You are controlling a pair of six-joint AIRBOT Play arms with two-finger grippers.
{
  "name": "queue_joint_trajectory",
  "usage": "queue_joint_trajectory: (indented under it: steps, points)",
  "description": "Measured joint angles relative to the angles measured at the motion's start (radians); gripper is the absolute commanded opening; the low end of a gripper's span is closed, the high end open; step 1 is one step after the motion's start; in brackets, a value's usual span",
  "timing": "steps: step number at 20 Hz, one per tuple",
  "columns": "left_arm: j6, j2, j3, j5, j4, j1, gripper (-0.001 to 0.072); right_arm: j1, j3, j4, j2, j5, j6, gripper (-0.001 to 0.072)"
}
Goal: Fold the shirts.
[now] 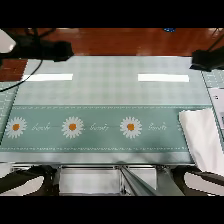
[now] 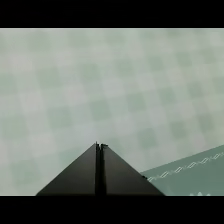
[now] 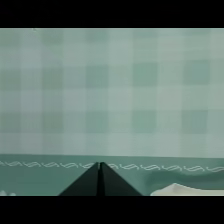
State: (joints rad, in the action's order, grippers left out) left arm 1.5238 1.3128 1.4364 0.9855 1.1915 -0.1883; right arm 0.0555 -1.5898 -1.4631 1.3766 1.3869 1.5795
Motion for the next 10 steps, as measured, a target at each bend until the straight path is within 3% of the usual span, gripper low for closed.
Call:
queue_joint_trajectory:
  steps: [5,10]
  points:
    - [0.045,0.056,-0.020,0.040,0.034,0.002,0.0019,-0.095,-0.011,-0.129,0.112,0.025,0.027,0.0020]
    - [0.055,0.068,-0.023,0.042,0.044,0.001,0.0019,-0.114,-0.013,-0.160,0.136,0.031,0.034,0.0020]
